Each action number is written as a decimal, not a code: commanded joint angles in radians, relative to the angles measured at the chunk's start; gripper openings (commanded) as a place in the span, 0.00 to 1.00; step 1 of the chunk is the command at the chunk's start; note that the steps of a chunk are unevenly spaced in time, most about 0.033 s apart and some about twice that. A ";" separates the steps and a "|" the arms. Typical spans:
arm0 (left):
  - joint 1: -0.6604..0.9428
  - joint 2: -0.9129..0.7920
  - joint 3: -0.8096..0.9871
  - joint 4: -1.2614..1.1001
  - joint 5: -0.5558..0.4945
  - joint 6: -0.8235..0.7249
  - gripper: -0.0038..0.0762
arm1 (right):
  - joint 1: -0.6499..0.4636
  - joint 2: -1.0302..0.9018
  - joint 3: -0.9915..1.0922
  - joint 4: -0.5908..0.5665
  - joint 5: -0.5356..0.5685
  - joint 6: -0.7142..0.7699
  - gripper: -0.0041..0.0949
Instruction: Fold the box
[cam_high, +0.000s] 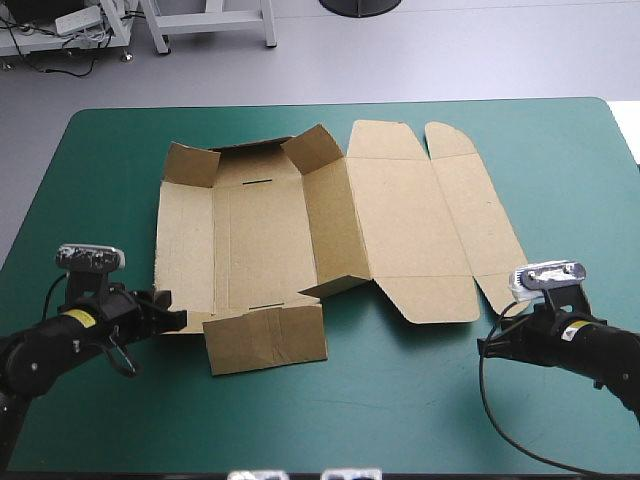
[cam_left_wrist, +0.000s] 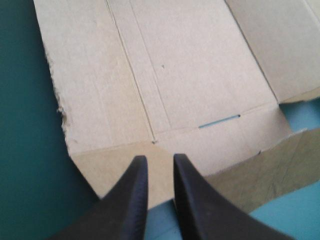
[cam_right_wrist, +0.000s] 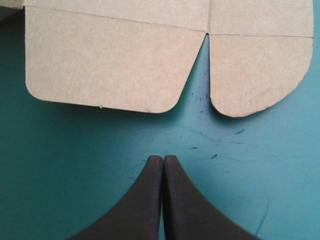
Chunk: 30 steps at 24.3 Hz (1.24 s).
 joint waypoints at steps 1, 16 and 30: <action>-0.008 0.093 -0.118 -0.051 -0.029 -0.010 0.51 | 0.002 0.045 -0.080 0.012 -0.029 0.001 0.04; 0.271 0.460 -0.264 -0.300 0.119 0.180 0.71 | 0.000 0.121 -0.128 0.010 -0.030 -0.006 0.04; 0.562 0.761 -0.264 -0.570 0.329 0.518 0.70 | 0.000 0.122 -0.128 0.012 -0.034 -0.010 0.04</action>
